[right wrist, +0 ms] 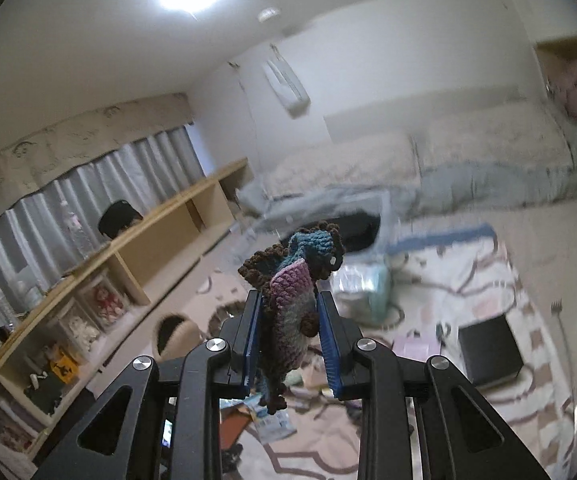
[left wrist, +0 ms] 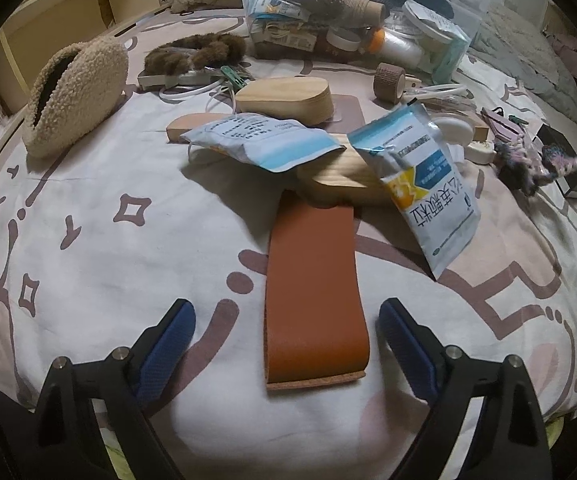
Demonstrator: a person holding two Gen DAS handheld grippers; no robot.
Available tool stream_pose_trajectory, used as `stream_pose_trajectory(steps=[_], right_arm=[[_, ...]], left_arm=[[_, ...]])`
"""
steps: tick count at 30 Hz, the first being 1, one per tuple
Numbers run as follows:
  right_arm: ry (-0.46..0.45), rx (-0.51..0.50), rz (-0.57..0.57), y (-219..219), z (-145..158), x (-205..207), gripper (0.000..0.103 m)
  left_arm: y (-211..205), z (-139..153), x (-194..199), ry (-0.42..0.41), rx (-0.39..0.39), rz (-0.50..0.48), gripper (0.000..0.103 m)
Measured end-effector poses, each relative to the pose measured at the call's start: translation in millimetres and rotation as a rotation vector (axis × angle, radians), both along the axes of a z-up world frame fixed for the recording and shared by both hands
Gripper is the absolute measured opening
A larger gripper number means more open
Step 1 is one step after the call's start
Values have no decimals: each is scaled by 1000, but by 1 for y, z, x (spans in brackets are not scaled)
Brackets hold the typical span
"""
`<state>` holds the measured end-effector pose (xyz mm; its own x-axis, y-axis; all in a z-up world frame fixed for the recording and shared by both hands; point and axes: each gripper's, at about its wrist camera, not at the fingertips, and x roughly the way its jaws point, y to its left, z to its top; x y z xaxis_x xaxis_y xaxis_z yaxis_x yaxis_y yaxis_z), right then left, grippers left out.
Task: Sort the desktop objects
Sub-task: 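Close the right tool on the crocheted pouch and lift it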
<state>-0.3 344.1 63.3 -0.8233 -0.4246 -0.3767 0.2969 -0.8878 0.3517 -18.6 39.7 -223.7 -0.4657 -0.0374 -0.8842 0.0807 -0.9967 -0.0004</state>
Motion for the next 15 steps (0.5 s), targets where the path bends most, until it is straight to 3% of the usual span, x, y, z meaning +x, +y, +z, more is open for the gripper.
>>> stream_pose_trajectory(steps=[9,15], right_arm=[[99,-10,28,3,47,22,28],[-7,-28,92,-5,23,19,28]], left_arm=[[1,1,0,4,12,-13,89],[0,1,0,4,20,-13,88]])
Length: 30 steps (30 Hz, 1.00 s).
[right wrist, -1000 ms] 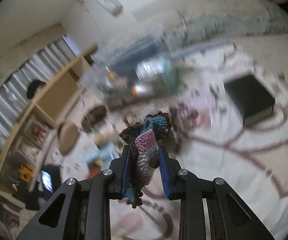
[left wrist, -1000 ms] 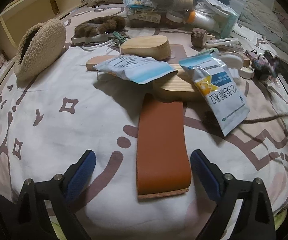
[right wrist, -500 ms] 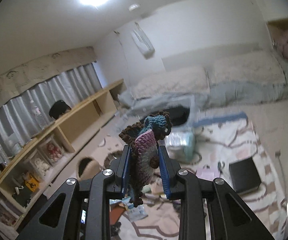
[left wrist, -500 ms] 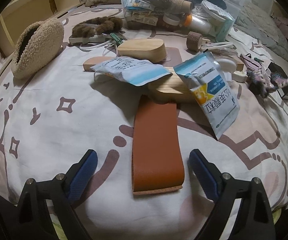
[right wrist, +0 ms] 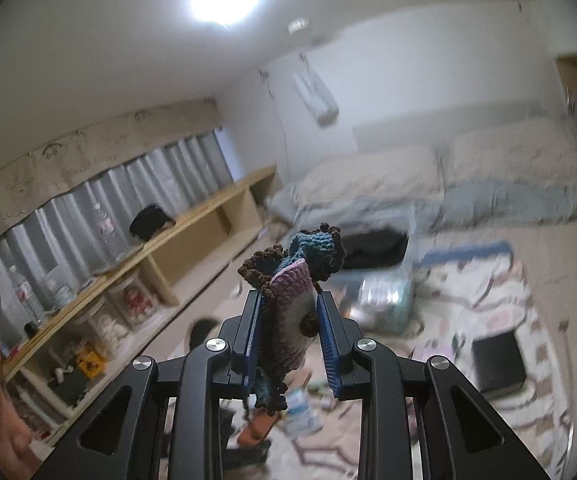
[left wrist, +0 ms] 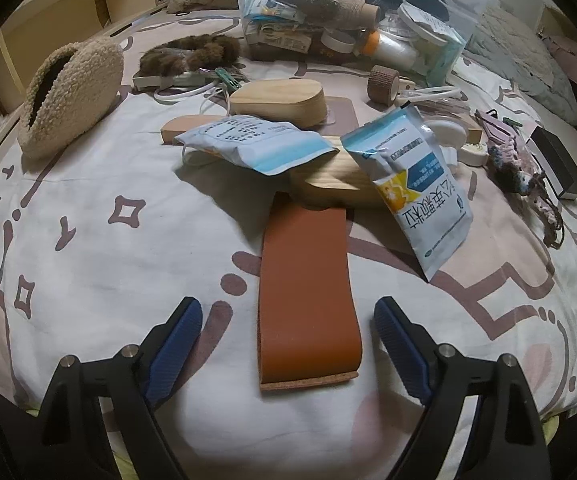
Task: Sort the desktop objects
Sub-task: 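Close the right tool on the crocheted pouch and lift it, then close the left tool on the brown leather strap while the right tool holds the pouch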
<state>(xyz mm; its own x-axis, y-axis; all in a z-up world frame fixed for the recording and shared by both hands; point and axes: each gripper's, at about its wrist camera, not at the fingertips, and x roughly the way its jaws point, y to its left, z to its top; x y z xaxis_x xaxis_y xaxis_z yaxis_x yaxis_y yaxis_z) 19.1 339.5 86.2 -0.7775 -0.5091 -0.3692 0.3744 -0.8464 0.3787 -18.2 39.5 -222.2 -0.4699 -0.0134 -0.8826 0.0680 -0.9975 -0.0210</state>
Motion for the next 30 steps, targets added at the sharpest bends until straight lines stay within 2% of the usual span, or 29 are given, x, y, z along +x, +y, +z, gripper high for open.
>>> stream_pose_trajectory(steps=[7,10,17,25,27,30], right_arm=[[-211,-22,53,-8,-66,-8,28],[-334,-29,78,-14,-109,-16,28],[-536,21,115,-42,-194,-28,28],[-617,150,63,-57,-256,-36,28],[-616,176,46,-56,-264,-34,28],[-608,216,24,-55,-269,-34,28]], left_arm=[[0,0,0,1,0,-2,85],[0,0,0,1,0,-2,81],[0,-1,-3,6,-30,-15,81],[-2,-2,-15,4,-28,4,80],[-2,-3,-17,6,-38,4,77],[0,-3,-17,18,-44,-3,64]])
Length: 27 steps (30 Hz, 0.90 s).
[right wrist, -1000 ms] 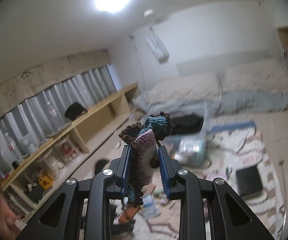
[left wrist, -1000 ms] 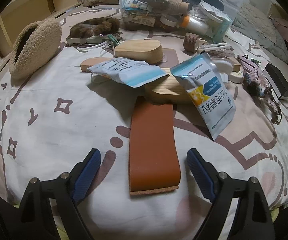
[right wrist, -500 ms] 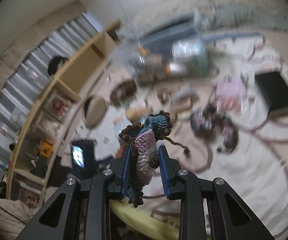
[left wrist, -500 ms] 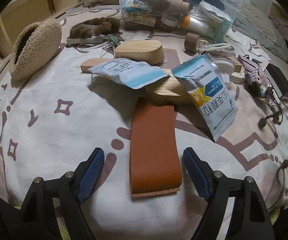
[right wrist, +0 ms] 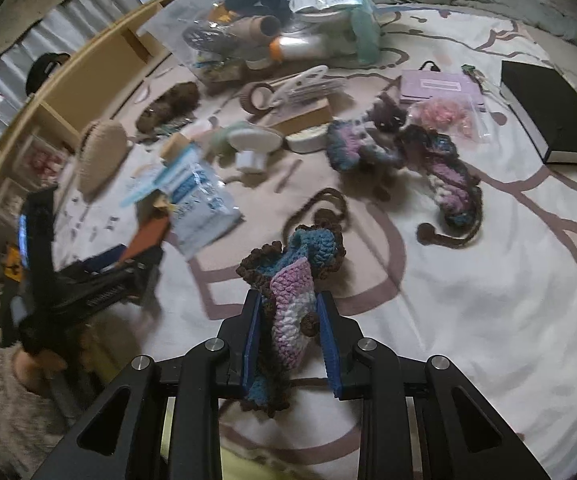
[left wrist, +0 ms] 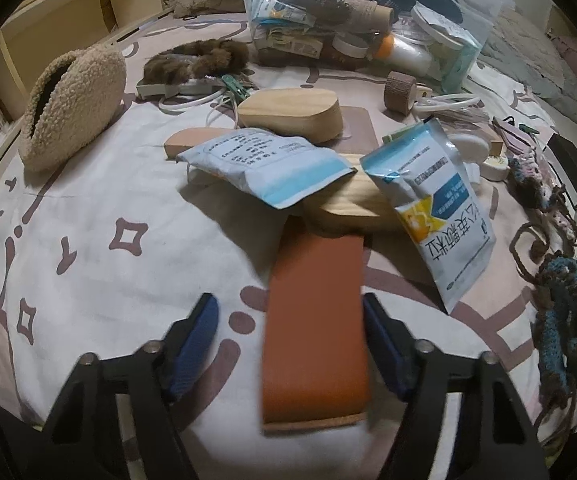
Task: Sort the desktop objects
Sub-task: 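Close the left tool on the brown leather strap while the right tool holds the pouch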
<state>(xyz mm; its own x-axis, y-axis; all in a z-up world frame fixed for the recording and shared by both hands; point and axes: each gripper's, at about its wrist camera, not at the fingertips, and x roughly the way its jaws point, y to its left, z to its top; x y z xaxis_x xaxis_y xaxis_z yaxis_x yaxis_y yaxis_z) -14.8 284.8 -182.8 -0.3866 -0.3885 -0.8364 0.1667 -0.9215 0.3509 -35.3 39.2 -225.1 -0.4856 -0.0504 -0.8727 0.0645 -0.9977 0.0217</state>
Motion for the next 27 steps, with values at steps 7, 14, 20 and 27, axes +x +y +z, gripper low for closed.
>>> stream_pose_trajectory(steps=[7,14,20,27], right_arm=[[-11,17,-9,3,-10,-3,29],[-18,-6,-35,9,-12,-2,61],[-4,-19,-12,6,-8,5,62],[26,68,67,-18,-8,9,62]], left_arm=[[8,2,12,5,6,-62,47],[17,5,26,-15,33,-131,47],[18,3,29,-17,41,-122,48],[16,1,27,-22,21,-113,67]])
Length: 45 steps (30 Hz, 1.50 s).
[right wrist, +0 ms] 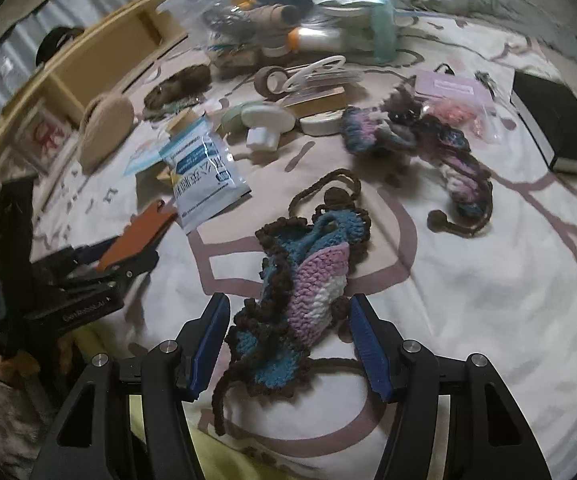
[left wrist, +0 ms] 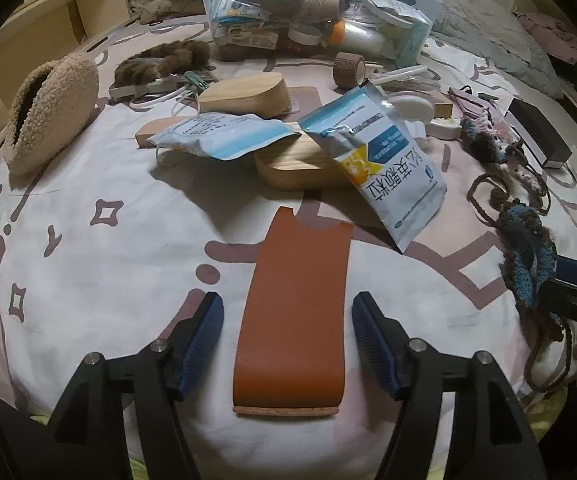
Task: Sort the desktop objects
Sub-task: 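Close the left tool on the brown leather strap while the right tool holds the pouch, then lift the leather strap with the left tool while the right tool carries the pouch toward the clear box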
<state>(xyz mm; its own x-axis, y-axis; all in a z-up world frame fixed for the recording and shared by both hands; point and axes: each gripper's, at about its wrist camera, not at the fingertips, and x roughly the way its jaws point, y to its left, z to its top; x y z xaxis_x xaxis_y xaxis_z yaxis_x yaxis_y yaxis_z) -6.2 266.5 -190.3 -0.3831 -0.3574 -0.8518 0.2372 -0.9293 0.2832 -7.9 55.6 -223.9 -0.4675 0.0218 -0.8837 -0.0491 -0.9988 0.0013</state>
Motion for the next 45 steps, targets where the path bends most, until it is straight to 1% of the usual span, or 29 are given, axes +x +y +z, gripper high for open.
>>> stream_pose_trajectory(steps=[5,6,8,9,11,13,17,22,29,36,42,45], right_arm=[[-5,67,7,-7,-11,-4,62],[0,85,8,-8,-12,-4,62],[15,118,7,-12,-14,-5,61],[25,131,8,-14,-15,-6,59],[37,152,15,-17,-16,-6,50],[51,165,21,-19,-15,-4,45],[63,147,16,-16,-12,-1,38],[76,107,6,-13,-5,3,33],[111,54,-1,-13,11,11,32],[154,14,-33,-10,29,19,32],[201,-15,-64,1,53,25,32],[231,-18,-62,2,69,29,32]], left_arm=[[1,-2,-2,-4,-7,-1,66],[1,-2,-2,-4,-1,-1,63],[1,-1,-3,-1,9,-4,51],[2,-1,-2,2,8,-6,48],[3,0,-2,4,9,-8,47],[2,1,-1,6,15,-8,47],[2,3,-1,11,27,-6,47],[2,8,2,27,33,-10,47],[-1,19,9,50,39,-9,47],[-4,34,18,84,50,-8,47],[-7,59,24,138,65,-17,47],[-6,77,28,174,81,-27,47]])
